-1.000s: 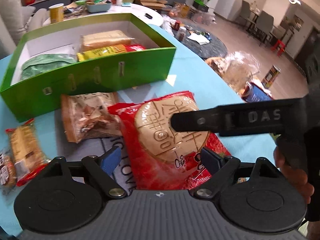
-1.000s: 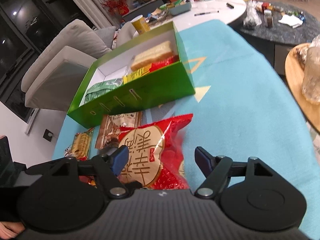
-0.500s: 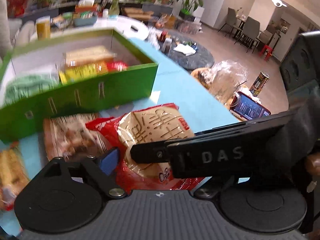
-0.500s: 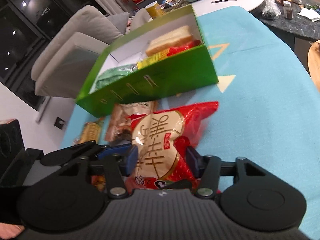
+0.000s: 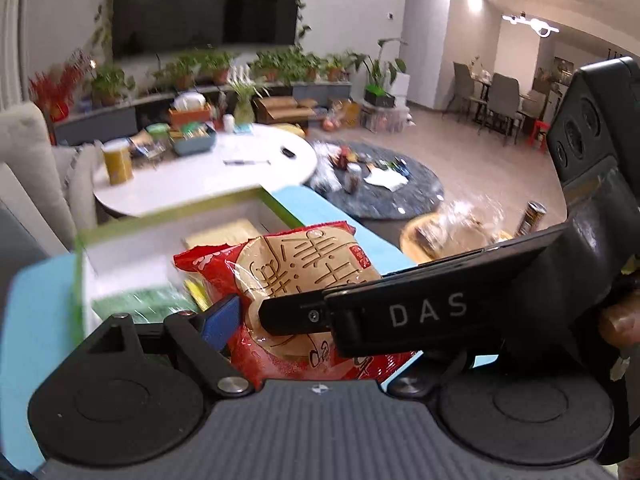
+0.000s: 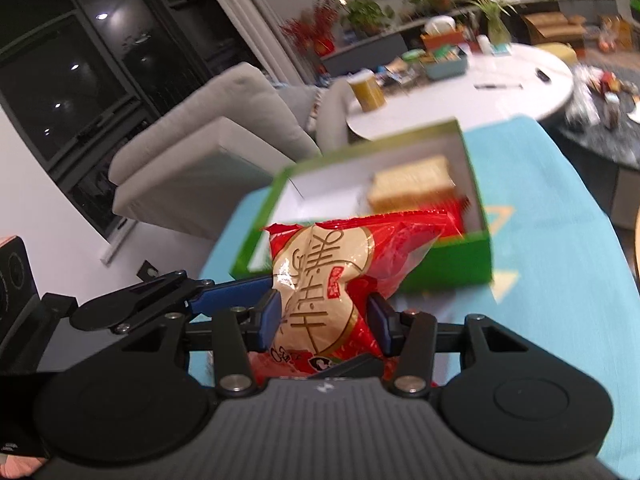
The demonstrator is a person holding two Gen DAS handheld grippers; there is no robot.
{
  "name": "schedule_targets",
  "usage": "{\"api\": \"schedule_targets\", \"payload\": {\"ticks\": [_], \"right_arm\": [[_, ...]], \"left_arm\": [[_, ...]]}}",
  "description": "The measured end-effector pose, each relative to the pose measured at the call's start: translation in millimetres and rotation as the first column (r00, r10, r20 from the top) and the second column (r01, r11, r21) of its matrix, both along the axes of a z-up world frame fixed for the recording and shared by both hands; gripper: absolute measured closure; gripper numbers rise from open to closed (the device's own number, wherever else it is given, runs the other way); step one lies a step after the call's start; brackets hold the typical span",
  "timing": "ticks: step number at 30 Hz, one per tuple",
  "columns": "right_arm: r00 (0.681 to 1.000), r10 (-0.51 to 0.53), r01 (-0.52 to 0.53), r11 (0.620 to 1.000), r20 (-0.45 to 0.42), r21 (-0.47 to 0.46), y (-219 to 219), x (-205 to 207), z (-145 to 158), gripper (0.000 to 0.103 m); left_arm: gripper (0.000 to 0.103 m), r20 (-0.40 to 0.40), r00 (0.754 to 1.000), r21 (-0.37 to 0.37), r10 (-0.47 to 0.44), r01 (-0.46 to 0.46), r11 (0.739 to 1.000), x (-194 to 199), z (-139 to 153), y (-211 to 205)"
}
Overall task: Organize snacks
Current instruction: 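Lift the red cookie bag with the right gripper toward the box, then lower the cookie bag into the box and open the right gripper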
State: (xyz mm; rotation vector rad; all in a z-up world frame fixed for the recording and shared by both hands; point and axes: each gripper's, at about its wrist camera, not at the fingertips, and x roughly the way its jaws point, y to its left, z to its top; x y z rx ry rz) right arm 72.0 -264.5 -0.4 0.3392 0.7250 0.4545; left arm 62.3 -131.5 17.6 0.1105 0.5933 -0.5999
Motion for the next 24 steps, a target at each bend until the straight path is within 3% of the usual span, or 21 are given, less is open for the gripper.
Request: {"api": "schedule_targets", "payload": {"ticks": [9, 24], "right_arm": [[0.997, 0.059, -0.060, 0.998, 0.046, 0.007, 29.4, 35.8, 19.0, 0.056], [0.996, 0.093, -0.093, 0.994, 0.010, 0.051, 49.0, 124.1, 4.5, 0.056]], "left_arm": [[0.021, 0.050, 0.997, 0.009, 0.061, -0.062, 0.998, 32.6, 15.3, 29.2], [0.024, 0.043, 0.994, 0.050, 0.103, -0.105, 0.993, 131.2, 0.7, 51.6]]}}
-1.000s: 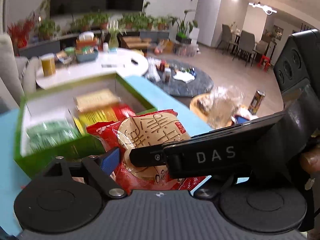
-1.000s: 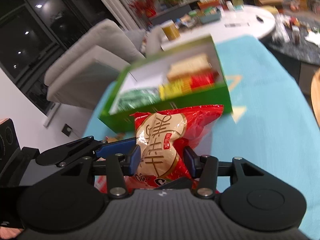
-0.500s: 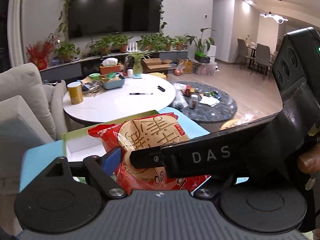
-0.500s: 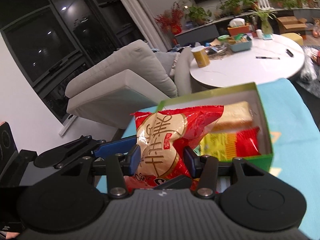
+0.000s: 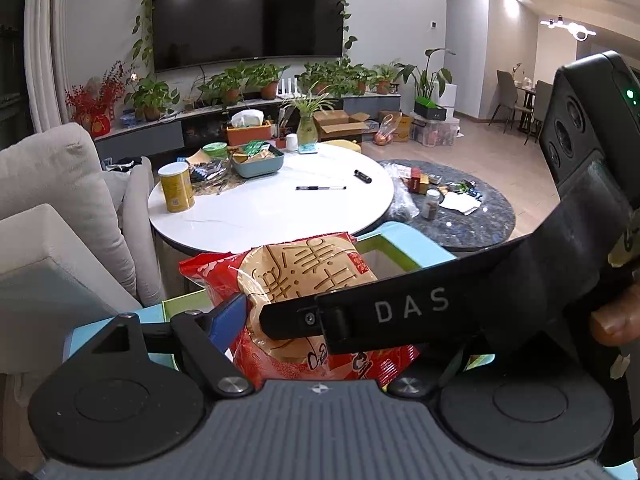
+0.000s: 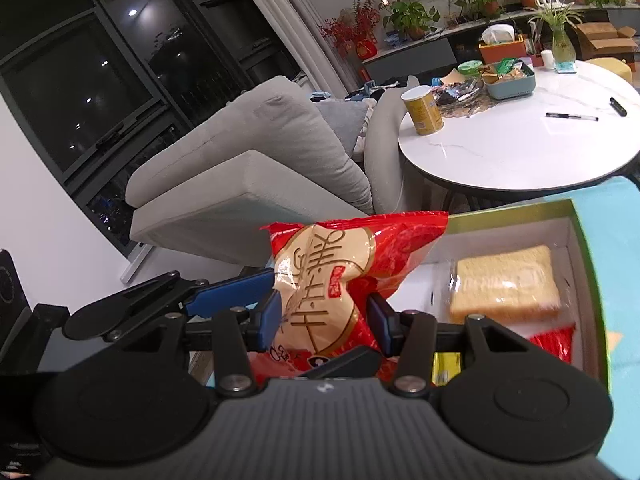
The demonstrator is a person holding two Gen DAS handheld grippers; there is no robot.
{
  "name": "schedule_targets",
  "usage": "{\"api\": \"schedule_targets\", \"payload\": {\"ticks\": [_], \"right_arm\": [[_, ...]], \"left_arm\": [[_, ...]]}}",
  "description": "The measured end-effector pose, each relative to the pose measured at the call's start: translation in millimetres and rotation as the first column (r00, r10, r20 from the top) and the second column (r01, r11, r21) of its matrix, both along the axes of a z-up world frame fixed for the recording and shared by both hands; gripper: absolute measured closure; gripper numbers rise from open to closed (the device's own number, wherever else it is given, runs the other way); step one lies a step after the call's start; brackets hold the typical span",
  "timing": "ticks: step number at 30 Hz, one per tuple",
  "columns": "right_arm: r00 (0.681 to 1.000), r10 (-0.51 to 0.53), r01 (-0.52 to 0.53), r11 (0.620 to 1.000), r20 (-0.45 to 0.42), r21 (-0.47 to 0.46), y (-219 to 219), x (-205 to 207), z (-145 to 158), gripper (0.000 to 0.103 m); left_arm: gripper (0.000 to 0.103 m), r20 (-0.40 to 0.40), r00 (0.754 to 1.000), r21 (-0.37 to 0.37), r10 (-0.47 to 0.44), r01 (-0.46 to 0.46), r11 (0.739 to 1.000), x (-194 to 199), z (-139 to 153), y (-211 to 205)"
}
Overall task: Organize snacks
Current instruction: 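Lower the cookie bag into the box and open the right gripper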
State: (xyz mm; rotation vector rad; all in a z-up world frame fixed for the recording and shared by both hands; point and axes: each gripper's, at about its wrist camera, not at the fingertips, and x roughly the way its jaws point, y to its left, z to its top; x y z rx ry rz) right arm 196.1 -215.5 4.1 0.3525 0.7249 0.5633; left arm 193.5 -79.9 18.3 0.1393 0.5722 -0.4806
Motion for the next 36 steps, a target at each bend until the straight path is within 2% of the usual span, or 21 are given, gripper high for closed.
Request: {"api": "schedule_targets", "payload": {"ticks": [12, 16, 19, 20, 26, 36], "right_arm": [[0.997, 0.018, -0.016, 1.000, -0.079, 0.020, 13.8, 39.8, -29.9, 0.056], [0.996, 0.003, -0.001, 1.000, -0.084, 0.030, 14.4, 47.1, -35.8, 0.056], [0.996, -0.057, 0.057, 0.998, -0.063, 0.011, 8.8, 47.3, -36.7, 0.043], [0.996, -0.067, 0.068, 0.998, -0.059, 0.012, 4.7, 44.6, -36.5, 0.043], [0.998, -0.059, 0.059, 0.998, -0.036, -0.007, -4.8, 21.9, -21.9, 0.043], [0.998, -0.047, 0.047, 0.999, 0.034, -0.009, -11.5, -25.0, 15.3, 0.043]], "left_arm": [[0.025, -0.061, 0.998, 0.025, 0.029, -0.027, 0.999, 36.6, -28.6, 15.7], [0.025, -0.072, 0.994, 0.028, 0.087, -0.086, 0.996, 43.5, -37.6, 20.3], [0.025, -0.110, 0.983, 0.020, 0.150, -0.149, 0.989, 46.0, -41.6, 31.2], [0.025, -0.118, 0.981, 0.014, 0.156, -0.156, 0.988, 45.1, -41.9, 34.0], [0.024, -0.106, 0.977, 0.019, 0.182, -0.181, 0.983, 29.3, -33.6, 37.4], [0.021, -0.050, 0.982, 0.006, 0.182, -0.182, 0.983, -15.5, 5.3, 33.4]]}}
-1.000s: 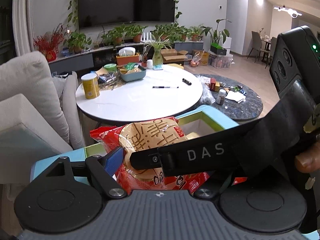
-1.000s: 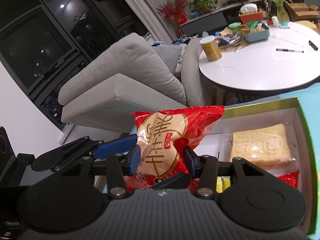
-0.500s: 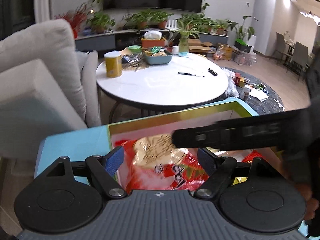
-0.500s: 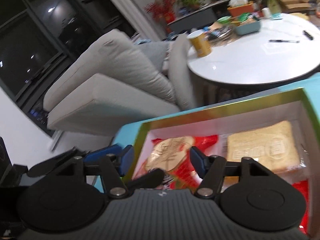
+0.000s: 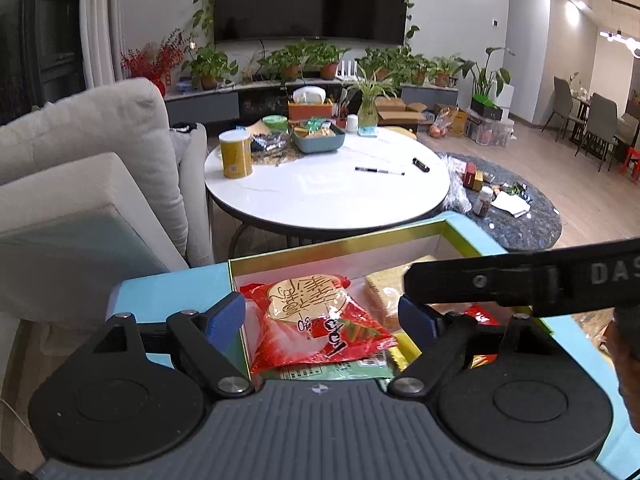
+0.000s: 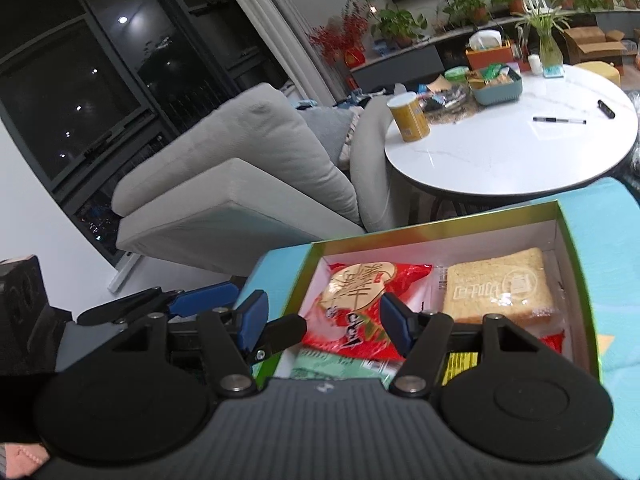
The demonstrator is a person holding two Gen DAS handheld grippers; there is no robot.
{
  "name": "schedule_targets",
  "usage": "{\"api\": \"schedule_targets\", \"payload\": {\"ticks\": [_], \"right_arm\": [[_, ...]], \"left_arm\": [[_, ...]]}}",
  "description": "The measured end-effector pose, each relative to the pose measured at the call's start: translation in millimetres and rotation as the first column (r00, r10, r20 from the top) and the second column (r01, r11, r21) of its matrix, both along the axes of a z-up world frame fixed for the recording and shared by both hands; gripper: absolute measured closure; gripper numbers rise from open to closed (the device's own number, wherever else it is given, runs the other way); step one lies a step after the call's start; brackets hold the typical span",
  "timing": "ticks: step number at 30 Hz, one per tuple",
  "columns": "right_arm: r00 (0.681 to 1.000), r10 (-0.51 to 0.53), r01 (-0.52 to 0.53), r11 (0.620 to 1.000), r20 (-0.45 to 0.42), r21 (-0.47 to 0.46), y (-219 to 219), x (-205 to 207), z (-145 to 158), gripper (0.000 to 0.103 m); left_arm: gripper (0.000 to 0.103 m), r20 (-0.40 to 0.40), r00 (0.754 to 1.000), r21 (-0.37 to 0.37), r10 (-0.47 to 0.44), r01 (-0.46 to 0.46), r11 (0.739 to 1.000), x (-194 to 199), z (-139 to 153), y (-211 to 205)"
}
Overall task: Organize snacks
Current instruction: 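Lower the cookie bag into the box and open the right gripper, then withdraw the right gripper and reach toward the red snack packet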
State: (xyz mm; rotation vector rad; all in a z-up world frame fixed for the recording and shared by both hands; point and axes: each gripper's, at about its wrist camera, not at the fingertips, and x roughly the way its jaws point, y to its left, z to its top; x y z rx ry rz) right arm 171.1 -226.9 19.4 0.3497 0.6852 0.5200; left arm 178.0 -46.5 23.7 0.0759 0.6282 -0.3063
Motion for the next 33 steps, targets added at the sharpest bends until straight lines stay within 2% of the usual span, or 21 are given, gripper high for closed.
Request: {"api": "schedule_targets", "payload": {"ticks": [7, 14, 20, 27, 33], "right_arm": [[0.999, -0.019, 0.020, 1.000, 0.049, -0.017, -6.8, -41.7, 19.3, 0.042], [0.997, -0.026, 0.029, 0.999, 0.069, -0.038, -13.8, -86.3, 18.3, 0.041], [0.999, -0.003, 0.007, 0.998, 0.051, -0.068, -11.6, -116.6, 1.9, 0.041], [1.000, 0.029, -0.030, 0.994, -0.011, -0.106, -3.0, -141.4, -26.7, 0.040], [0.992, 0.119, -0.128, 0.965, -0.052, -0.227, 23.3, -158.0, -50.0, 0.037]], "left_arm": [[0.019, 0.030, 1.000, -0.003, 0.003, -0.003, 1.000, -42.4, 21.8, 0.1], [0.018, 0.026, 1.000, -0.008, 0.015, -0.015, 1.000, -99.1, 15.4, 17.5], [0.018, -0.013, 0.999, 0.021, 0.042, -0.041, 0.999, -144.5, -8.0, 34.3], [0.017, -0.052, 0.997, 0.052, 0.058, -0.055, 0.997, -184.3, -30.9, 53.8], [0.017, -0.067, 0.994, 0.090, 0.090, -0.084, 0.992, -216.7, -46.4, 76.7]]}}
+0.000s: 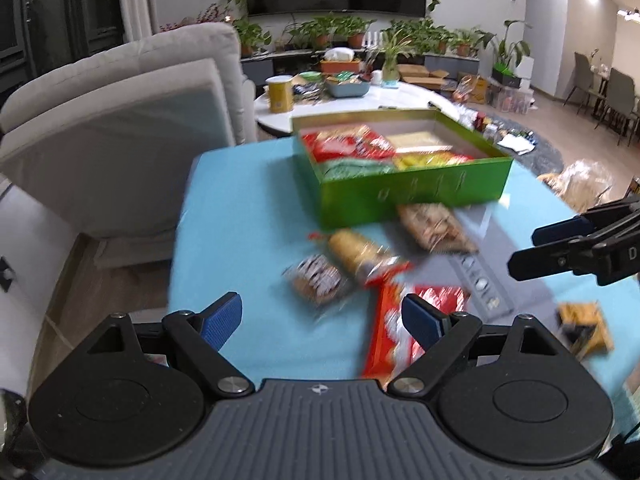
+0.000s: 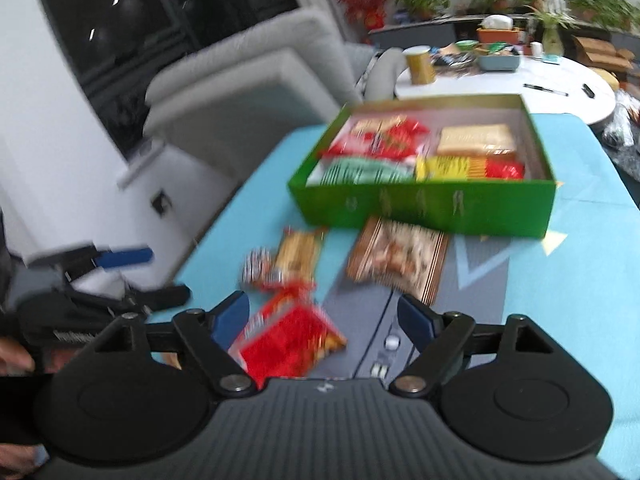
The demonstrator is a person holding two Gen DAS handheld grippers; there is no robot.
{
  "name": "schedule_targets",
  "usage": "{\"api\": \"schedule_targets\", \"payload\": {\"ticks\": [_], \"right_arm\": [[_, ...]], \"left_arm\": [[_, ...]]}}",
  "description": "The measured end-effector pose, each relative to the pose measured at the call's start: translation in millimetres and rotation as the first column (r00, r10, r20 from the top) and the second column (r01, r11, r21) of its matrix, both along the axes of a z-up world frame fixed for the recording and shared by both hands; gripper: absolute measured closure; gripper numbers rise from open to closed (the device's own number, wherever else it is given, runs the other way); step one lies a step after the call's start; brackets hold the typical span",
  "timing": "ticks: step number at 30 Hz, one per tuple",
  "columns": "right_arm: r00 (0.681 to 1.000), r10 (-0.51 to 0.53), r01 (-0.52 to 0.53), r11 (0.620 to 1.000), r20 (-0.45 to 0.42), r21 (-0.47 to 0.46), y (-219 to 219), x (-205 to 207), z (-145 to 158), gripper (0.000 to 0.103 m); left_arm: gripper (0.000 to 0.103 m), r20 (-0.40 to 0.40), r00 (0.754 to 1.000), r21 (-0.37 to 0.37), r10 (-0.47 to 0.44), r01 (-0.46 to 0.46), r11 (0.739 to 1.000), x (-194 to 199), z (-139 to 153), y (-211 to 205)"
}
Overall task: Organize snacks
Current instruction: 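Withdraw the right gripper and reach toward the red snack packet, then grasp the red snack packet with the right gripper and lift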
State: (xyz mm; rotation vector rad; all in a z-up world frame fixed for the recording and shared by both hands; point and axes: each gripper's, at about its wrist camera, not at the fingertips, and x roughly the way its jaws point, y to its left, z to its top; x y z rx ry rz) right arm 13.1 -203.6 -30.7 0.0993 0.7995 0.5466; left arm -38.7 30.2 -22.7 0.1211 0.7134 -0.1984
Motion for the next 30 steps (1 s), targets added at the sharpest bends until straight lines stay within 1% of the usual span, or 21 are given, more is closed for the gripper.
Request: {"api": "schedule_targets", "payload": {"ticks": [3, 6, 7, 10, 14, 17, 21, 24, 25, 26, 29, 30], "right_arm": [[0.999, 0.035, -0.035, 0.999, -0.036, -0.006, 7.2, -5.2, -8.9, 0.037], [0.997, 0.064, -0.067, 0.997, -0.052, -0.041, 16.4, -11.7, -17.3, 0.036], [0.996, 0.063, -0.066, 0.997, -0.061, -0.048, 19.5, -11.3, -19.1, 0.033], [0.995, 0.041, -0.047, 0.997, -0.094, -0.055, 27.7, -7.1, -25.6, 0.032], [0.996, 0.004, -0.011, 0.998, -0.091, -0.068, 28.6, -2.7, -27.7, 0.032], [0.994, -0.024, 0.019, 0.999, -0.110, -0.047, 22.9, 0.0, -28.9, 0.032], [0.989, -0.072, 0.072, 0.997, -0.129, -0.004, 15.5, -1.1, -33.0, 0.033], [0.979, -0.107, 0.116, 0.992, -0.172, 0.045, 11.4, 1.1, -37.9, 0.033], [0.975, -0.119, 0.131, 0.990, -0.187, 0.056, 10.9, 2.3, -39.9, 0.034], [0.971, -0.132, 0.148, 0.987, -0.202, 0.066, 10.8, 3.4, -42.1, 0.037], [0.959, -0.150, 0.177, 0.980, -0.240, 0.091, 12.0, 6.5, -48.9, 0.043], [0.956, -0.150, 0.180, 0.979, -0.253, 0.098, 12.8, 7.3, -51.2, 0.043]], "left_arm": [[0.017, -0.017, 1.000, 0.013, 0.004, -0.004, 1.000, -12.0, -7.6, 9.0], [0.017, -0.029, 0.999, 0.034, -0.018, 0.019, 0.999, -23.3, -14.8, 12.2], [0.017, -0.029, 0.999, 0.048, -0.024, 0.026, 0.999, -26.5, -17.3, 12.1], [0.017, -0.026, 0.999, 0.068, -0.036, 0.038, 0.997, -30.9, -20.2, 8.9], [0.017, -0.014, 0.998, 0.031, -0.061, 0.062, 0.998, -22.8, -14.8, 2.0], [0.017, -0.018, 0.997, 0.021, -0.080, 0.081, 0.997, -7.6, -15.3, -7.1], [0.018, -0.077, 0.991, -0.026, -0.113, 0.111, 0.993, 12.4, -24.2, -15.2], [0.020, -0.130, 0.982, -0.072, -0.140, 0.131, 0.989, 22.4, -32.8, -18.9], [0.021, -0.141, 0.980, -0.080, -0.143, 0.132, 0.988, 24.7, -35.1, -20.4], [0.024, -0.144, 0.978, -0.083, -0.148, 0.137, 0.987, 24.8, -36.6, -21.9], [0.026, -0.155, 0.974, -0.083, -0.165, 0.154, 0.985, 27.9, -40.2, -28.2], [0.029, -0.158, 0.972, -0.086, -0.173, 0.161, 0.983, 29.1, -41.1, -29.9]]}}
